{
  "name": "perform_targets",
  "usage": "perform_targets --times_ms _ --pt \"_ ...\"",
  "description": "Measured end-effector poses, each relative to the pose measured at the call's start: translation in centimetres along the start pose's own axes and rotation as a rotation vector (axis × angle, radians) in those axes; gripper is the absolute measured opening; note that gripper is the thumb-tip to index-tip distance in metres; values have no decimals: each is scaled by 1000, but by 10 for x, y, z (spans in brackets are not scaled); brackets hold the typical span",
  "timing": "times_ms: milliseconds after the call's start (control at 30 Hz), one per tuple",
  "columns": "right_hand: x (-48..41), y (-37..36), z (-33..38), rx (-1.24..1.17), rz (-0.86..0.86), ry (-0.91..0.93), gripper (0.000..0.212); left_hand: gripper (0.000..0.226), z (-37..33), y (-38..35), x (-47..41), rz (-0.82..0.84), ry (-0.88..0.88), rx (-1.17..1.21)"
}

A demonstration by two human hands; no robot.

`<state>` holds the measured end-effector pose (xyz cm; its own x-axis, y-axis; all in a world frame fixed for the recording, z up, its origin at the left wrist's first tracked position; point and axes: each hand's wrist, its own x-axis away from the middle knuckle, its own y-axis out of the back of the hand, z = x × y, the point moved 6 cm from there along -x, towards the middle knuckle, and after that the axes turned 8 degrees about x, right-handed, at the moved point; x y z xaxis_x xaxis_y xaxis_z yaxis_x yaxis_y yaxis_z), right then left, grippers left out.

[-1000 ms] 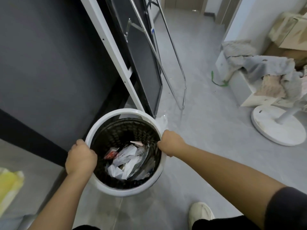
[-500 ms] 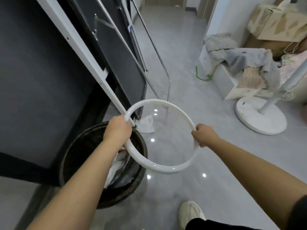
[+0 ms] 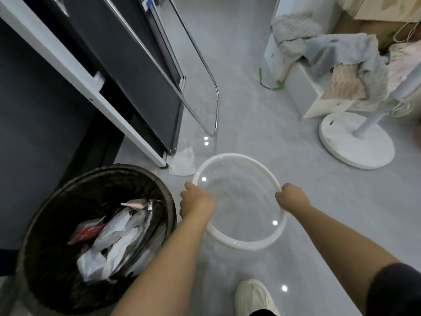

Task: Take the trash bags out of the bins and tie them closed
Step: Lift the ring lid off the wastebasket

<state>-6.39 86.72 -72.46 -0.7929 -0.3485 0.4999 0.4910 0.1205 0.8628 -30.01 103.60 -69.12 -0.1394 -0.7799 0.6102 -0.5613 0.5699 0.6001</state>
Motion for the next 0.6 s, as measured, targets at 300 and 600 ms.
perform_targets --times_ms 300,600 --pt "-26 -72 -10 -153 130 11 28 51 80 -64 -29 55 215 114" --pt "-26 -91 -7 -309 127 17 27 53 98 -80 -55 70 192 234"
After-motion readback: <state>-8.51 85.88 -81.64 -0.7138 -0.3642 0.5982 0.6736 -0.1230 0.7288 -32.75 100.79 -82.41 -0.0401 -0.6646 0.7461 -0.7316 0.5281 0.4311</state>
